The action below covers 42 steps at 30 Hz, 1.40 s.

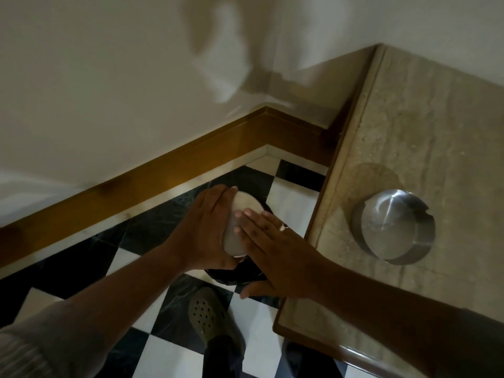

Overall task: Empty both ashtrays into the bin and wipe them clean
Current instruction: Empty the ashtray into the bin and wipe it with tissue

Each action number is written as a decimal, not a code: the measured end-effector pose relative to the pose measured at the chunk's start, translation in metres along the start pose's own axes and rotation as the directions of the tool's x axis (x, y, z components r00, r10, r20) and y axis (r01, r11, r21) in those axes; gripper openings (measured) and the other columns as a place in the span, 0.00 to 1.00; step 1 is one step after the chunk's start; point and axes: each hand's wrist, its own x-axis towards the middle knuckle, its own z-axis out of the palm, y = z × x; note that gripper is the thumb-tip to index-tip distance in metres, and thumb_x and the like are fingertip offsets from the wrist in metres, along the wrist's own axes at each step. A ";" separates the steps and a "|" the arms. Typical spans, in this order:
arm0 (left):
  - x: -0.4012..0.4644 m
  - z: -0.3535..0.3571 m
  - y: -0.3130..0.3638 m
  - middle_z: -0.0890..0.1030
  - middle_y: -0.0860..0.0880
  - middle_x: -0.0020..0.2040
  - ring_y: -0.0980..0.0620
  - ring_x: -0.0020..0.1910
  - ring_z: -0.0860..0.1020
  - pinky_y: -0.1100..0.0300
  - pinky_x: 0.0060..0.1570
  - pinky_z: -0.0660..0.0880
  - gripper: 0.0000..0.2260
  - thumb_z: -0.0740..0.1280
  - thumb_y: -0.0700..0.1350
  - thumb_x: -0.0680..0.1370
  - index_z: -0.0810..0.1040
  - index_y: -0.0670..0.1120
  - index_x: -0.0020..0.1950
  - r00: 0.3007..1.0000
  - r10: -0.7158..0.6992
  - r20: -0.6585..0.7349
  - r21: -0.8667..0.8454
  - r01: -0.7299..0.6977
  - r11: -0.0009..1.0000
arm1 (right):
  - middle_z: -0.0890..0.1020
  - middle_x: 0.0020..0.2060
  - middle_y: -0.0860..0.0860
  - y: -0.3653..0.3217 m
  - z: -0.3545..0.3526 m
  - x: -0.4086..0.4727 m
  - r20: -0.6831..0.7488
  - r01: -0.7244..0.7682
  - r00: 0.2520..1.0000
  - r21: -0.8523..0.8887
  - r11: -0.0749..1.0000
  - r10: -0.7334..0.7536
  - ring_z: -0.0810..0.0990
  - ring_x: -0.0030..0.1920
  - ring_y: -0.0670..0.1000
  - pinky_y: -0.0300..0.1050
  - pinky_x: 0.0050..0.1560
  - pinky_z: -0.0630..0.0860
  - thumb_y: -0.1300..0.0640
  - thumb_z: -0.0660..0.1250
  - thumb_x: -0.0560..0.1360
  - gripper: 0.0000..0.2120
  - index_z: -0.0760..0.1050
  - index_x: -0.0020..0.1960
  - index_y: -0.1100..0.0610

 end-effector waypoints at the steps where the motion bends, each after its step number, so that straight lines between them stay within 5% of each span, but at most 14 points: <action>1: -0.001 0.000 0.001 0.71 0.35 0.69 0.37 0.67 0.71 0.42 0.64 0.73 0.52 0.73 0.66 0.59 0.60 0.37 0.72 1.000 0.015 0.017 0.011 -0.015 1.000 | 0.60 0.75 0.63 -0.001 0.002 -0.001 0.018 0.007 1.000 0.001 1.000 -0.007 0.56 0.76 0.61 0.59 0.73 0.62 0.26 0.55 0.70 0.49 0.57 0.76 0.63; 13: -0.004 0.005 -0.003 0.70 0.36 0.69 0.37 0.67 0.70 0.43 0.67 0.71 0.51 0.71 0.66 0.59 0.59 0.38 0.72 0.996 0.000 0.092 0.023 -0.002 1.000 | 0.60 0.75 0.63 -0.007 0.011 -0.003 0.023 -0.021 1.000 0.025 0.999 0.021 0.56 0.76 0.61 0.60 0.73 0.62 0.24 0.55 0.67 0.53 0.58 0.75 0.64; 17: -0.009 0.008 -0.001 0.70 0.36 0.71 0.38 0.69 0.68 0.47 0.71 0.65 0.51 0.70 0.67 0.60 0.60 0.38 0.73 0.995 -0.032 0.093 0.005 0.031 0.999 | 0.58 0.76 0.62 -0.011 0.014 -0.006 0.000 -0.005 1.000 0.035 0.999 0.005 0.54 0.77 0.61 0.56 0.76 0.55 0.24 0.54 0.68 0.52 0.55 0.76 0.63; 20: -0.007 0.004 0.002 0.71 0.35 0.69 0.37 0.67 0.70 0.45 0.69 0.68 0.52 0.69 0.68 0.59 0.58 0.38 0.72 0.994 -0.032 0.106 0.014 0.030 0.999 | 0.58 0.76 0.63 -0.009 0.017 -0.009 0.050 -0.014 0.999 -0.024 1.000 0.015 0.56 0.76 0.63 0.59 0.74 0.60 0.25 0.59 0.67 0.54 0.55 0.76 0.64; 23: -0.005 0.001 0.002 0.68 0.36 0.72 0.40 0.71 0.64 0.53 0.73 0.57 0.54 0.69 0.68 0.59 0.57 0.38 0.74 0.994 -0.078 0.079 -0.020 0.080 0.997 | 0.60 0.75 0.64 -0.009 0.014 -0.010 -0.030 -0.036 0.999 -0.026 0.999 0.035 0.58 0.76 0.63 0.58 0.74 0.60 0.29 0.61 0.70 0.49 0.55 0.75 0.64; 26: -0.012 0.005 -0.001 0.68 0.36 0.72 0.38 0.70 0.67 0.46 0.72 0.64 0.54 0.69 0.69 0.58 0.56 0.40 0.74 0.991 -0.088 0.105 -0.004 0.089 0.996 | 0.58 0.76 0.63 -0.012 0.018 -0.011 0.089 -0.008 0.996 -0.036 0.999 0.011 0.57 0.76 0.63 0.59 0.74 0.60 0.27 0.61 0.68 0.52 0.55 0.76 0.64; 35: -0.012 0.004 0.007 0.69 0.37 0.72 0.39 0.70 0.67 0.51 0.70 0.62 0.54 0.68 0.70 0.58 0.60 0.36 0.73 0.994 -0.097 0.050 -0.050 0.100 0.994 | 0.66 0.73 0.63 0.003 0.021 0.000 0.060 0.015 0.998 -0.156 0.988 -0.006 0.65 0.73 0.62 0.57 0.71 0.63 0.42 0.70 0.70 0.42 0.58 0.74 0.63; 39: -0.010 -0.007 0.009 0.68 0.41 0.72 0.43 0.69 0.68 0.54 0.69 0.63 0.53 0.72 0.68 0.59 0.59 0.40 0.74 0.994 -0.096 0.058 -0.150 0.104 0.983 | 0.73 0.68 0.63 0.010 0.012 0.004 -0.049 0.050 0.997 -0.114 0.992 -0.056 0.71 0.69 0.62 0.56 0.69 0.67 0.45 0.69 0.73 0.32 0.69 0.69 0.63; 42: -0.010 -0.030 0.015 0.71 0.49 0.67 0.51 0.63 0.72 0.60 0.58 0.72 0.47 0.80 0.59 0.61 0.63 0.48 0.74 0.945 -0.276 0.178 -0.449 0.327 0.831 | 0.76 0.64 0.62 0.006 -0.008 -0.001 -0.100 -0.036 0.993 0.180 0.983 0.055 0.78 0.62 0.59 0.47 0.59 0.75 0.48 0.71 0.72 0.30 0.71 0.67 0.63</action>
